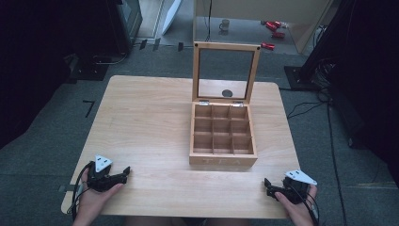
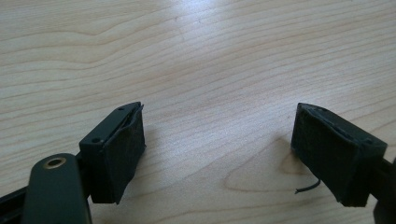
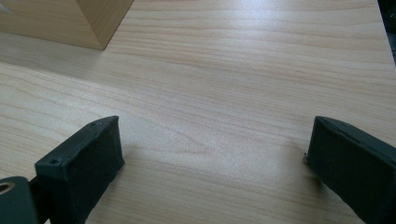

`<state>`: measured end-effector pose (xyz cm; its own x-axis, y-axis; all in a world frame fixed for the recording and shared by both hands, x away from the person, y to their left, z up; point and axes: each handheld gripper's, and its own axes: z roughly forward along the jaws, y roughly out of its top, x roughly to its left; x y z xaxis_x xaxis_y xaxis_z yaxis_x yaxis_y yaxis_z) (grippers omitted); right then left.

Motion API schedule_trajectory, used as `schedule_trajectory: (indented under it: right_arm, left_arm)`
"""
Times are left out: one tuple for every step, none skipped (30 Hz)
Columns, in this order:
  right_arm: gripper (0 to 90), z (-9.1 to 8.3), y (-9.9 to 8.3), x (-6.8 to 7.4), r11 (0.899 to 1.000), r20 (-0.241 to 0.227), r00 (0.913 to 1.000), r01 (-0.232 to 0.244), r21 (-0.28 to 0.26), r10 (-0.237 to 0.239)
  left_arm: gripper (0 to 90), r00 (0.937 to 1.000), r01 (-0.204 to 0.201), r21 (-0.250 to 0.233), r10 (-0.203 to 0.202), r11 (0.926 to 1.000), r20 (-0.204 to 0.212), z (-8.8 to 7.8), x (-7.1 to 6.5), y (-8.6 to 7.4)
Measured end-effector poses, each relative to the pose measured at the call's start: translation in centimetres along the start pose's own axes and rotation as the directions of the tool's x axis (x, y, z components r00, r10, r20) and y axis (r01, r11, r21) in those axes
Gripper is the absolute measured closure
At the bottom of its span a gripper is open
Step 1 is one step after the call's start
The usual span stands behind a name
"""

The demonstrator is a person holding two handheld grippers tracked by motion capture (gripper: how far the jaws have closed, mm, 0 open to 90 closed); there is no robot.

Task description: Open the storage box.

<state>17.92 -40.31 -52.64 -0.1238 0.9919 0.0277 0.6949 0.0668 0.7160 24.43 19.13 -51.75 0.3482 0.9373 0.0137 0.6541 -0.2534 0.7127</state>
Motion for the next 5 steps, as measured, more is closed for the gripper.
schedule_trajectory:
  right_arm:
    - [2.8, 0.00, 0.00, 0.00, 1.000, 0.000, 1.0000, 0.000, 0.000, 0.000]
    - [2.8, 0.00, 0.00, 0.00, 1.000, 0.000, 1.0000, -0.001, 0.000, 0.001]
    - [2.7, 0.00, 0.00, 0.00, 1.000, 0.000, 1.0000, -0.001, 0.000, 0.001]
    - [2.6, 0.01, 0.00, 0.00, 1.000, 0.000, 1.0000, -0.001, 0.000, 0.001]
    - [2.0, 0.01, 0.01, 0.00, 1.000, 0.001, 1.0000, -0.004, 0.002, 0.004]
  left_arm:
    - [17.9, 1.0000, 0.000, 0.000, 0.000, 1.0000, 0.000, 0.01, 0.00, 0.00]
    - [17.9, 1.0000, -0.001, 0.000, 0.001, 1.0000, 0.001, 0.02, 0.00, 0.01]
    - [17.9, 1.0000, -0.001, 0.000, 0.001, 1.0000, 0.001, 0.03, 0.00, 0.02]
    - [17.9, 1.0000, -0.001, -0.001, 0.001, 1.0000, 0.002, 0.03, 0.00, 0.03]
    - [17.9, 1.0000, 0.000, -0.001, 0.000, 1.0000, 0.002, 0.03, 0.00, 0.03]
